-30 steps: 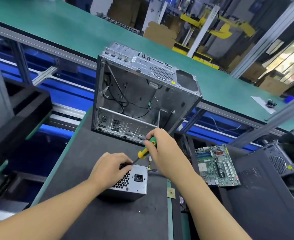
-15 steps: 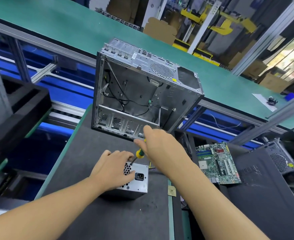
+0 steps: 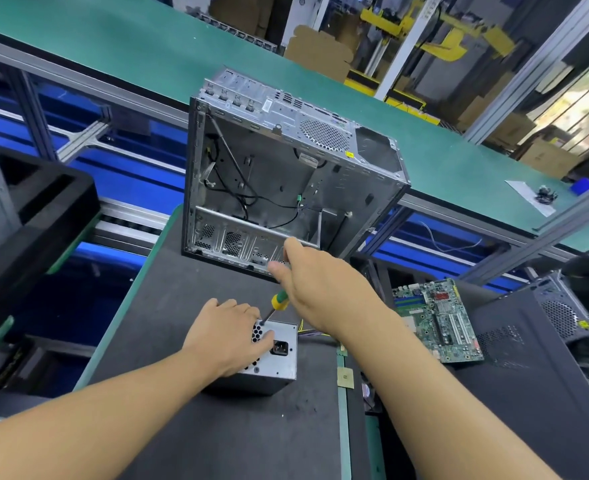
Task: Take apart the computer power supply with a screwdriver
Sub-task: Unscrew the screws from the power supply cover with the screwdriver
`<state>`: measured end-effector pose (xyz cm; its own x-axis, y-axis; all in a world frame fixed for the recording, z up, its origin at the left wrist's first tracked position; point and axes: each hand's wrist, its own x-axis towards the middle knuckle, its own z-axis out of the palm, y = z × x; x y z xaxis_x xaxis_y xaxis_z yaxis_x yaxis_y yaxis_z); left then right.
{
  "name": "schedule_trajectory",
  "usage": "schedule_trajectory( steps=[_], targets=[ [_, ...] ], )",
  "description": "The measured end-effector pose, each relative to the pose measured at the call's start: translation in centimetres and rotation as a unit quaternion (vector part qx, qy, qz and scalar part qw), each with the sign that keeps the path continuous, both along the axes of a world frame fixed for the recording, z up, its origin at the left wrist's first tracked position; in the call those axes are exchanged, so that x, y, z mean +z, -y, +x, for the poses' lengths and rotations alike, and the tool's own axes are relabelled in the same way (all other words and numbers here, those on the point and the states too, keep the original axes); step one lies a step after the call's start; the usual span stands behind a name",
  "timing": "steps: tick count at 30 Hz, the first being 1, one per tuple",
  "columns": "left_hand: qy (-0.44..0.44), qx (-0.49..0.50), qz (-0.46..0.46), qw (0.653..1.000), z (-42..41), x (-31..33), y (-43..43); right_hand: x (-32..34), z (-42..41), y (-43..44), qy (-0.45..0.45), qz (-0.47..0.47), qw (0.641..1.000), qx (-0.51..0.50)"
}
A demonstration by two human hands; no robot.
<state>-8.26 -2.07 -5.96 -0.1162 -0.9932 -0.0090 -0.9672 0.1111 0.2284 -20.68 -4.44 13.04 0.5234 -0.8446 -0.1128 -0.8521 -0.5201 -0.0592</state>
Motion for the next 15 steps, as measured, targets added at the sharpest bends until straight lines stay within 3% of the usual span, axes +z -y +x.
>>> schedule_trajectory(
  steps=[2, 9, 15],
  targets=[
    [0.001, 0.009, 0.002, 1.0, -0.1, -0.1, -0.1, -0.1, 0.6, 0.3, -0.01, -0.005, 1.0, 0.009],
    [0.007, 0.03, 0.01, 0.999, -0.2, -0.6, 0.2, 1.1, 0.8, 1.1, 0.069, 0.183, 0.981, -0.011],
    [0.003, 0.027, 0.011, 1.0, -0.1, -0.6, 0.3, 0.3, 1.4, 0.0, -0.032, 0.015, 0.999, -0.039]
  ],
)
